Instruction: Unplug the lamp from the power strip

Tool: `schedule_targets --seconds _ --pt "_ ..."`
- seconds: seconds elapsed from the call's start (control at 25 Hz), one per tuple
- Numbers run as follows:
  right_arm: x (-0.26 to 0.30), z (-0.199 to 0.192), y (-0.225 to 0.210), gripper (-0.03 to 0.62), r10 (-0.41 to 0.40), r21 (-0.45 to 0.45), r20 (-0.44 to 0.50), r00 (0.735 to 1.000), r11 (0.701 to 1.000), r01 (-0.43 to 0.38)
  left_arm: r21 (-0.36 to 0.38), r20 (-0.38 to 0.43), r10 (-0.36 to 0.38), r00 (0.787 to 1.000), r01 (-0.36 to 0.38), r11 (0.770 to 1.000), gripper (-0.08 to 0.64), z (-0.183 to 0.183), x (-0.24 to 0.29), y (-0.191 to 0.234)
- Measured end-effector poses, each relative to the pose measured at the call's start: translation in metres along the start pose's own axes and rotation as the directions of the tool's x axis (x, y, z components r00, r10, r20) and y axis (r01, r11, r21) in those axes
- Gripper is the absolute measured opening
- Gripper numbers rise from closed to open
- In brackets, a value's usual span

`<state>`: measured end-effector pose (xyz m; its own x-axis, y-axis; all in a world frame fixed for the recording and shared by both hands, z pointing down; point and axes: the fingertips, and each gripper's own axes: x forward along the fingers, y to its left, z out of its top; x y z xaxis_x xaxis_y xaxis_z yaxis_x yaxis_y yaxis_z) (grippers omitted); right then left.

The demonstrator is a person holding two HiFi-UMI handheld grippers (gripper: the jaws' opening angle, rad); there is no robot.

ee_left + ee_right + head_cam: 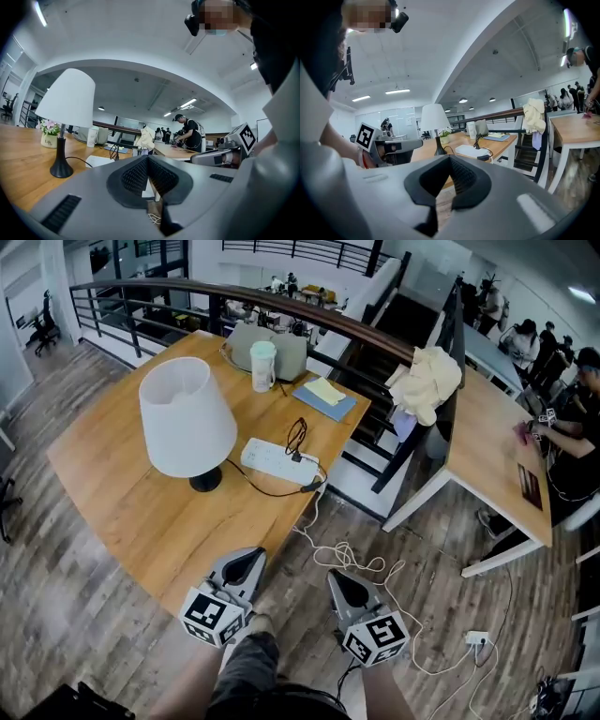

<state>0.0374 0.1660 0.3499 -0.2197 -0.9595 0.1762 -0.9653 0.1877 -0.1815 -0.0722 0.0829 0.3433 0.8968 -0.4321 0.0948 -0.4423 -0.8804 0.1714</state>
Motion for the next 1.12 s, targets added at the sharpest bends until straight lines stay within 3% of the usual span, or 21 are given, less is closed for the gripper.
schedule_targets --seconds 0.4,0.8,1.12 --pt "0.072 0.006 -0.027 0.008 0.024 0.002 -0.035 0.999 1.000 -0.024 -0.018 -0.023 -0.035 0.999 0.035 0.999 -0.003 -0.001 0.049 0.051" --pt "0.106 -0.015 -0.049 0.008 0.053 0.037 -0.086 0.995 0.998 -0.050 -0.067 -0.039 -0.031 0.999 0.029 0.997 -0.003 -0.015 0.076 0.072" --pt "0.153 -0.010 -0.076 0.008 0.149 -0.003 -0.131 0.980 0.989 -0.150 -0.088 -0.062 -0.001 0.998 -0.005 0.996 -0.003 -0.022 0.119 0.078"
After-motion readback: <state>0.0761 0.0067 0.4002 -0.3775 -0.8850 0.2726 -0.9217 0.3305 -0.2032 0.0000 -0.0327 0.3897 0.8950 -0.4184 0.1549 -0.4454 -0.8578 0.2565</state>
